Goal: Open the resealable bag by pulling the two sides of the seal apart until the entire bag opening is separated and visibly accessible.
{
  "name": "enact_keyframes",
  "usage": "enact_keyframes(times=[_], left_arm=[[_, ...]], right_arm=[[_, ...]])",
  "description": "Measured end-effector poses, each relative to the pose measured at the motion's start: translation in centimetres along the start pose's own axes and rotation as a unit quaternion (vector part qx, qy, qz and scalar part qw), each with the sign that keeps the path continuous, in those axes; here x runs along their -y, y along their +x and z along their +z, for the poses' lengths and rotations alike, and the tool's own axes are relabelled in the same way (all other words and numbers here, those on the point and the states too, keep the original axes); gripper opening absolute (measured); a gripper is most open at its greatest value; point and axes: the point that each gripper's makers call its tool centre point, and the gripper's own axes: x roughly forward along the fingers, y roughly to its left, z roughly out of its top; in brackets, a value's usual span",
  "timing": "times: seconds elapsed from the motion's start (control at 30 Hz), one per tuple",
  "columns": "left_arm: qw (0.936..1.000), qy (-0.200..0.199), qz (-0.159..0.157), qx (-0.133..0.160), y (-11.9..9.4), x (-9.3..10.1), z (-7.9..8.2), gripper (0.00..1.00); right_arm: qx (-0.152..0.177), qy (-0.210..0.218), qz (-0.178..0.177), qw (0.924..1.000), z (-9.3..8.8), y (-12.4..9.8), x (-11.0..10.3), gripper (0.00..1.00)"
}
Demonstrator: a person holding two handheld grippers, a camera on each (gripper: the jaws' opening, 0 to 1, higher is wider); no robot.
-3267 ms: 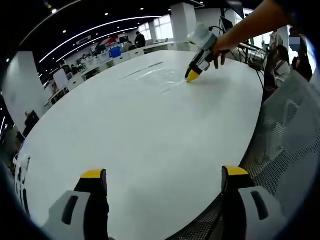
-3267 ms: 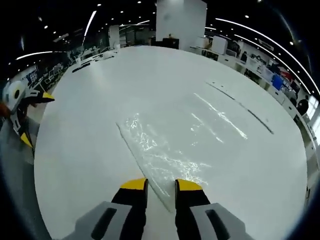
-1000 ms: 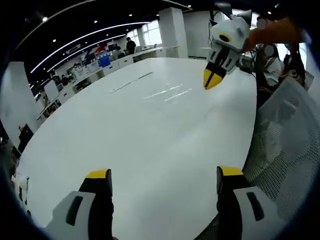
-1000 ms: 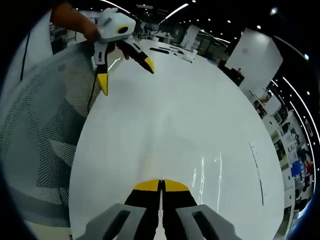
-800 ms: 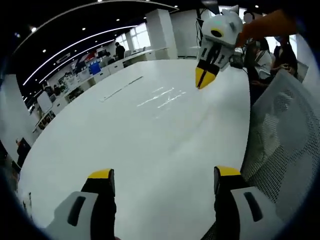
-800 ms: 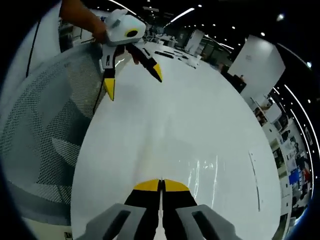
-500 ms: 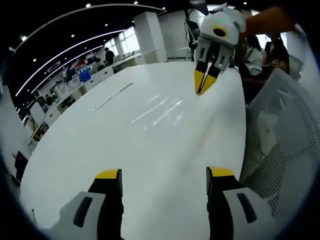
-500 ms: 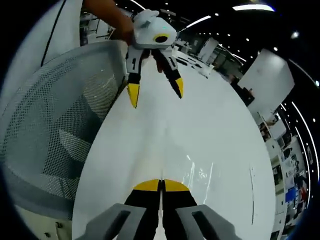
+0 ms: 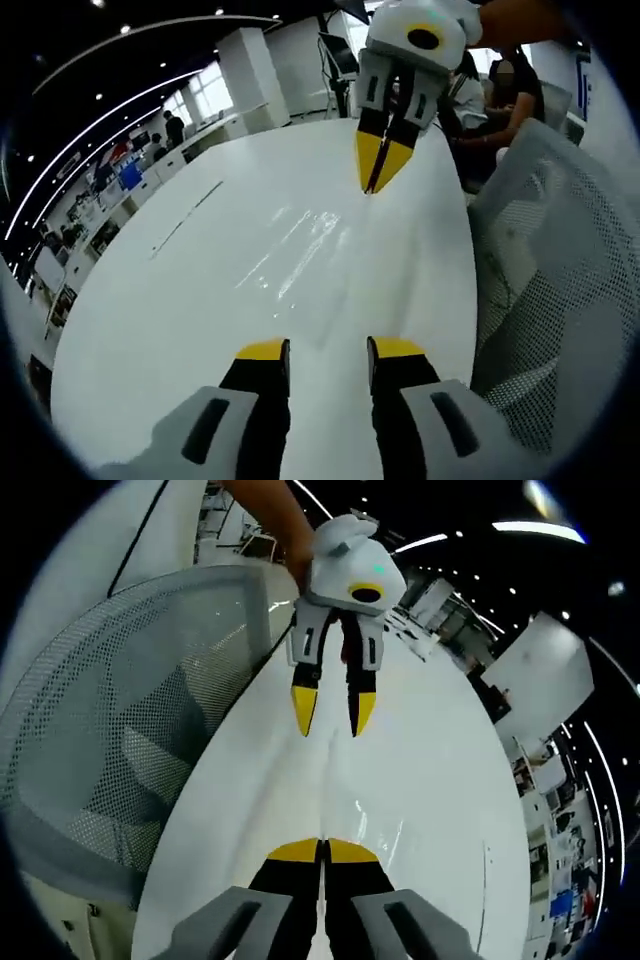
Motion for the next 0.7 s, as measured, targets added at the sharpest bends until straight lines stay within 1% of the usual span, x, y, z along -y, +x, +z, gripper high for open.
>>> enact_keyframes(times=[0.13,0.23,0.33,0.47,0.7], left_arm=[[0.9999,0.009,-0.006,-0.001,0.3,0.2,0.1,0.18],[0.9997,0.024,-0.010,0.003,0.3,0.3,0.5,0.11],[0.9994,0.031,-0.015,0.001,0.2,0.3,0.6,0.05],[0.9990,0.040,-0.018,0.003,0.1,0.3,1.0,0.01],[0.9983,0.053,-0.023,0.005,-0.3,0.5,1.2,0.00]], right_arm=[[0.004,-0.004,-0.005,1.0000,0.2,-0.3,0.0,0.00],[0.005,-0.006,-0.007,0.9999,0.1,-0.4,0.0,0.00],[0.004,-0.002,-0.005,1.0000,0.0,-0.4,-0.2,0.00],[0.004,0.008,-0.002,1.0000,-0.3,-0.3,-0.3,0.00],[0.013,0.034,-0.006,0.9993,-0.5,-0.2,-0.1,0.00]])
